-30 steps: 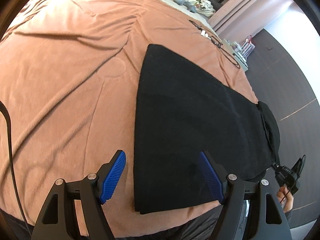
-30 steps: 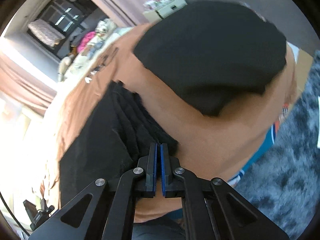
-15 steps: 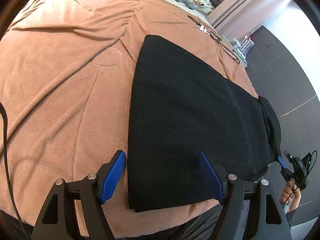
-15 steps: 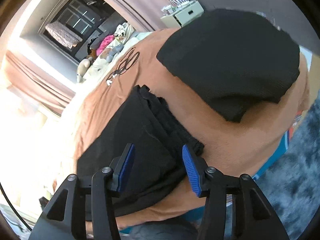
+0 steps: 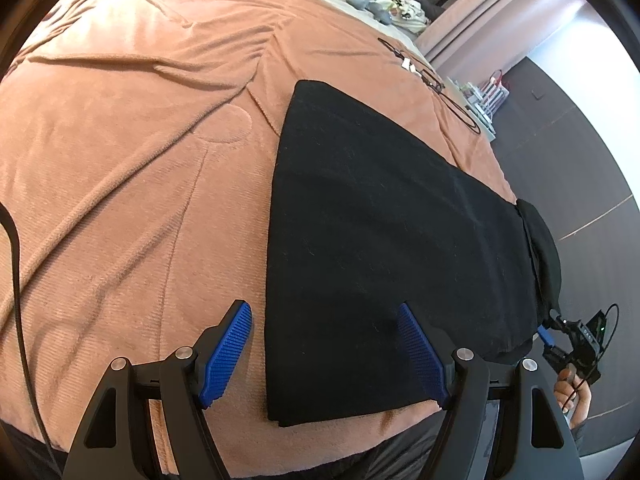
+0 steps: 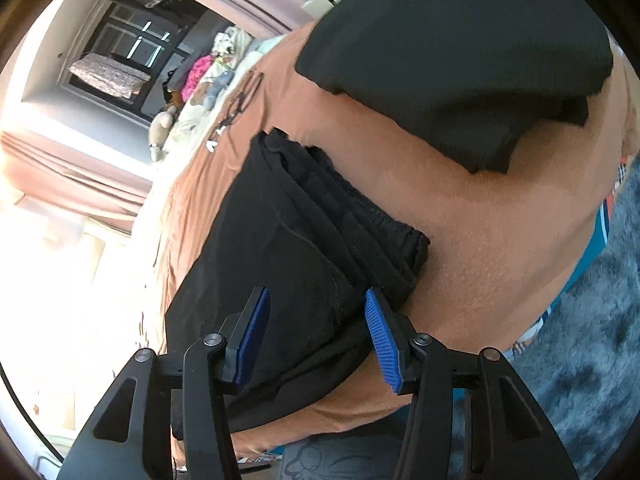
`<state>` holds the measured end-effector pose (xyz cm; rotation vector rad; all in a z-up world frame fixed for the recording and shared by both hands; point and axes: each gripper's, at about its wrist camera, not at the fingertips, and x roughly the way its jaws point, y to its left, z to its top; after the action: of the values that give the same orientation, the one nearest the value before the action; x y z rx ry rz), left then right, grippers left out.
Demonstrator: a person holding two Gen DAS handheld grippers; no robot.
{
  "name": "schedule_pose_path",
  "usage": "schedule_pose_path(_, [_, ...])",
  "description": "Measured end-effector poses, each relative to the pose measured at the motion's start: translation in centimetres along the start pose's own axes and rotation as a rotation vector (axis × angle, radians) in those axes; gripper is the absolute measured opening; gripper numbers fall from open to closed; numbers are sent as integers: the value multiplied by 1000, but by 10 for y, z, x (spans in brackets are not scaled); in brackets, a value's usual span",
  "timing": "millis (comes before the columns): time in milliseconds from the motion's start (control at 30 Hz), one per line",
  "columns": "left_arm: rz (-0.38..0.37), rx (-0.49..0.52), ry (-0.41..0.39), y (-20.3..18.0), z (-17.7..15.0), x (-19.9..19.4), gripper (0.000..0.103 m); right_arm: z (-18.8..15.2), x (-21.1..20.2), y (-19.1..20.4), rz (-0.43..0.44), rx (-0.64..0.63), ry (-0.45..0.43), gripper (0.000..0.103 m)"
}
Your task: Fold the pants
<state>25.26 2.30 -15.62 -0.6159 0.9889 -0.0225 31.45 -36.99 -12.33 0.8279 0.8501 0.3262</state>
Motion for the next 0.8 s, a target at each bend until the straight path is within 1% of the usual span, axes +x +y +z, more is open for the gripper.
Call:
schedule_pose_path(100, [1, -1, -2, 1, 1, 0, 77, 0, -8, -2, 39, 19, 22, 47])
schedule_pose_path(200, [0, -4, 0, 1, 0, 1, 77, 3, -11, -5, 105, 38, 24, 47])
schedule_pose_path(233, [-2, -5, 2, 1, 1, 1, 77, 3, -11, -8, 112, 35, 20, 47])
schedule_pose_path(367, [-5, -8, -3, 3, 2, -1, 77, 4, -3, -17, 110, 47, 20, 47])
schedule_pose_path(467, [-4, -10, -9, 3, 2, -3, 77, 3, 9, -22, 50, 57, 43, 47])
schedule_pose_path(567, [-3, -10, -15, 5, 1, -4, 77, 3, 8, -19, 44, 55, 23, 47])
schedule_pose_path(600, [-2, -10, -14, 5, 1, -4, 77, 7, 7, -20, 40, 59, 5, 37])
schedule_pose_path(633, [0, -11, -12, 6, 1, -3, 77, 10, 6, -20, 27, 57, -6, 30])
schedule_pose_path(667, [0, -13, -10, 6, 1, -3, 77, 13, 5, -19, 6, 51, -19, 13])
schedule_pose_path(700, [-1, -14, -10, 6, 1, -3, 77, 15, 4, -19, -3, 49, -27, 5])
schedule_pose_path(800, [-2, -12, -10, 6, 3, -3, 77, 21, -5, -10, -13, 17, -64, 2])
